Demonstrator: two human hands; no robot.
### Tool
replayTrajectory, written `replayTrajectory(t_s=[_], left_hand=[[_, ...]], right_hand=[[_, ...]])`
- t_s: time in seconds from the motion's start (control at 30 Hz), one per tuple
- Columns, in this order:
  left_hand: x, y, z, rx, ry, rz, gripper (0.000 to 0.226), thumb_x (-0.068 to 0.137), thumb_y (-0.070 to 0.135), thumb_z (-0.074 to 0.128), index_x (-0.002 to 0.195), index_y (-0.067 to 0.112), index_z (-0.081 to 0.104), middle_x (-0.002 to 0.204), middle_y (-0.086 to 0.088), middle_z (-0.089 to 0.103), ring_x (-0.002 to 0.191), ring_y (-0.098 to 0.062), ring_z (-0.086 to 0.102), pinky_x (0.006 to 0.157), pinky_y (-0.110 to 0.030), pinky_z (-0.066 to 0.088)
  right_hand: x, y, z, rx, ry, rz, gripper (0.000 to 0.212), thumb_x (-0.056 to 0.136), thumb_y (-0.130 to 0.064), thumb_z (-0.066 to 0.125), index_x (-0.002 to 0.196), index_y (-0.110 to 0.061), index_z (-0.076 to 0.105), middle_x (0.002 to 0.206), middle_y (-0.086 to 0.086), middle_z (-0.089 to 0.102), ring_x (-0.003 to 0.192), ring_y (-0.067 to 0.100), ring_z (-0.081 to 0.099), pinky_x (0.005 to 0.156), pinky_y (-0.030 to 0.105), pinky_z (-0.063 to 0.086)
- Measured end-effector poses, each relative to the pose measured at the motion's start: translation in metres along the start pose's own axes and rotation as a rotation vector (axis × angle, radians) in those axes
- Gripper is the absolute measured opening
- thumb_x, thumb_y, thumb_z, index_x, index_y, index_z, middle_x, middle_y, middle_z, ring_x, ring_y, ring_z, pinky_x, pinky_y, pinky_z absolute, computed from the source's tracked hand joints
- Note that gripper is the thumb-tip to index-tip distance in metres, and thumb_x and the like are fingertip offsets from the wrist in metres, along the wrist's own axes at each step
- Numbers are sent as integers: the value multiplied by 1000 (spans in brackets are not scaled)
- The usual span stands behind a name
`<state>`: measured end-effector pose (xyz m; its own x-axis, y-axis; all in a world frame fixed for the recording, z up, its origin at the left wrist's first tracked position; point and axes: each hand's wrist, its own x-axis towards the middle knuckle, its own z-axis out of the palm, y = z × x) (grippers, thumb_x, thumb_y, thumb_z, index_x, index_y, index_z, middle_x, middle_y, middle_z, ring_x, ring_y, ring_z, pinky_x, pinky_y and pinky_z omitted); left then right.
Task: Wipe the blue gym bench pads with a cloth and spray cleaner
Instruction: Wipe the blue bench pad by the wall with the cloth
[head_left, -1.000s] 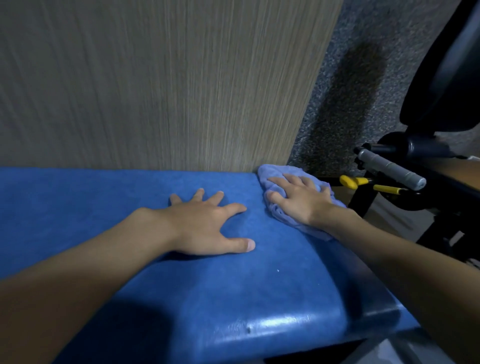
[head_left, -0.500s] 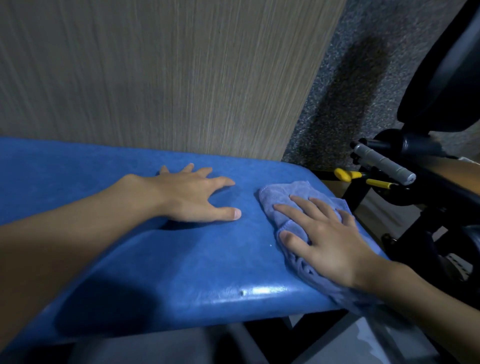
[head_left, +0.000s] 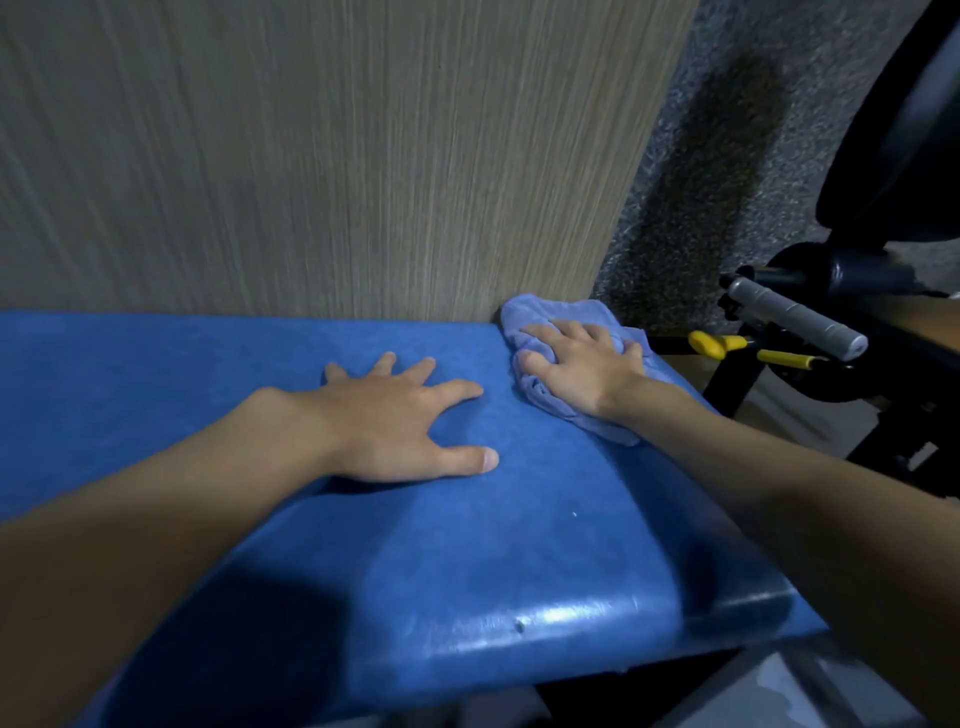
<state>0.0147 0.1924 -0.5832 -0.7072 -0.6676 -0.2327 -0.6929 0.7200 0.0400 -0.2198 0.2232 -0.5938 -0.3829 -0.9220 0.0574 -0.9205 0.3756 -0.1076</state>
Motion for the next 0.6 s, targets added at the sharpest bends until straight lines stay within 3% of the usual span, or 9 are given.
replayTrajectory(t_s=[0.2,0.33,0.53,0.6], left_hand=[[-1,0,0,-25,18,-3,87,71,95,28,147,60,7,168,7,-1,154,-29,-1,115,-67,8],[-5,1,1,-20,30,-5,84,75,91,25,149,58,8,168,7,0,154,-27,-1,117,-65,8],[-13,-11,2,-13,116,25,78,79,87,22,149,55,14,166,9,6,154,-19,2,117,-63,11],[-14,-14,4,-16,83,11,82,75,90,20,149,56,12,166,9,5,154,-19,2,117,-62,11]], right_hand=[[-103,5,-6,3,-34,-99,55,92,-63,23,146,-51,22,161,-16,15,149,17,7,115,57,5],[-172,9,-13,-65,-53,-152,80,70,-75,-1,147,-56,10,162,-23,2,150,11,-4,119,51,0],[-161,4,-16,-51,-68,-150,80,69,-75,0,146,-57,11,161,-24,2,149,10,-3,118,51,1],[-135,2,-14,-39,-76,-147,70,80,-74,11,147,-55,16,161,-22,7,149,12,2,117,53,4]])
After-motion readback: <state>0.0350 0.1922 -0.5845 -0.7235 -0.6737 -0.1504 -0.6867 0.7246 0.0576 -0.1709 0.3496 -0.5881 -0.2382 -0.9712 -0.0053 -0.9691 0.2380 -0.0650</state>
